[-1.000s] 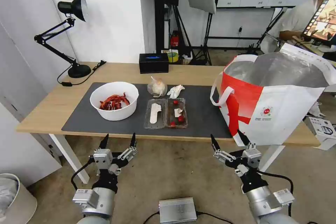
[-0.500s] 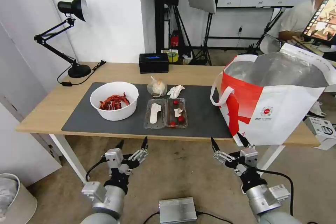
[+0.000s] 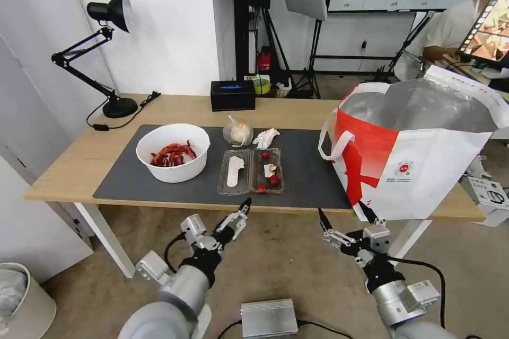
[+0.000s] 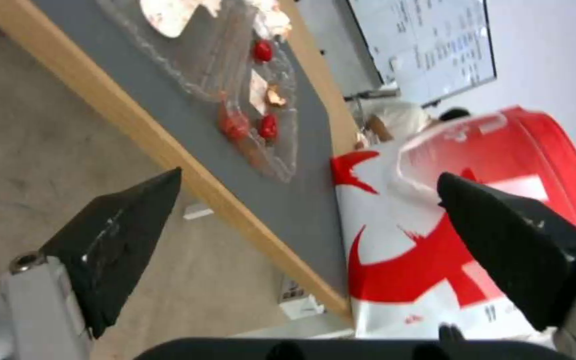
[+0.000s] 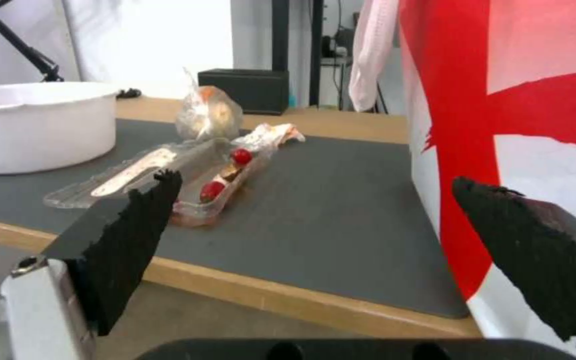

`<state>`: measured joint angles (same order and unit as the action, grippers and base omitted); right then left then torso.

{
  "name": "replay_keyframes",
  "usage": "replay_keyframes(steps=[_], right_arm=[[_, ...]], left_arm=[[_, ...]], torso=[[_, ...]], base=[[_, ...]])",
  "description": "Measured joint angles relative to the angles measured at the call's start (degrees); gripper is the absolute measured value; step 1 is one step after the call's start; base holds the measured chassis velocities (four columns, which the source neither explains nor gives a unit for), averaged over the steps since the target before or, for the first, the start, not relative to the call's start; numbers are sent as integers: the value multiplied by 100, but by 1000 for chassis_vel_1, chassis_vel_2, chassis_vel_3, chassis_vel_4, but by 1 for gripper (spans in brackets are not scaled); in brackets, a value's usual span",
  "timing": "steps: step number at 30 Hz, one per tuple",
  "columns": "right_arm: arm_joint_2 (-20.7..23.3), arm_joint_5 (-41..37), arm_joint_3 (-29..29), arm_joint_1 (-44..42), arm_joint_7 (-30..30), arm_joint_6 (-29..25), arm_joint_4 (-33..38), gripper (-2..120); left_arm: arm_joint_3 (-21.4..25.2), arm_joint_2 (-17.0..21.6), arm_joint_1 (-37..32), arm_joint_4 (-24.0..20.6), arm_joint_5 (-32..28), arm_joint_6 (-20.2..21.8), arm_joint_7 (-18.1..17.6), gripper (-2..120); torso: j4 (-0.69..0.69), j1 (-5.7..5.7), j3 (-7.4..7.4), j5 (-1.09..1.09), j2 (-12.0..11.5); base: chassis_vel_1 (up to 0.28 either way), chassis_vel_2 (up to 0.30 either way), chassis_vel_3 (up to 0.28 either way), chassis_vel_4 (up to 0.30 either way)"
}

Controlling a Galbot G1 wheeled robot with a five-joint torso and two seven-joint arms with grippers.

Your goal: Pick up the trash from the table and place it into the takeout bag.

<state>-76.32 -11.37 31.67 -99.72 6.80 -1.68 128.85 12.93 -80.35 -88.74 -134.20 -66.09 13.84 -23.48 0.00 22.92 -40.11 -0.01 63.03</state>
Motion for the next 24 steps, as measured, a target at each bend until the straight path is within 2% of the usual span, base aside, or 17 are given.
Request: replay_keyframes(steps=[4, 13, 17, 24], right_arm=[[-114, 142, -57, -8, 14, 12, -4, 100], [-222, 311, -48, -116, 75, 13, 18, 100], [-265, 355, -26, -150, 85, 13, 31, 100], [-311, 400, -19, -165, 64, 10, 31, 100]], left_arm=[[-114, -148, 248, 171, -153, -231, -186, 100], [-306, -359, 851, 517, -372, -340, -455, 100], [-441, -398, 1326, 945, -435, -341, -740, 100], [-536, -445, 1798, 1472, -406, -355, -935, 100]], torso=[[0, 0, 0, 1, 0], [0, 0, 0, 1, 0], [0, 0, 0, 1, 0], [0, 1, -1, 1, -1]], base=[[0, 0, 0, 0], [0, 0, 0, 0], [0, 0, 0, 0], [0, 0, 0, 0]])
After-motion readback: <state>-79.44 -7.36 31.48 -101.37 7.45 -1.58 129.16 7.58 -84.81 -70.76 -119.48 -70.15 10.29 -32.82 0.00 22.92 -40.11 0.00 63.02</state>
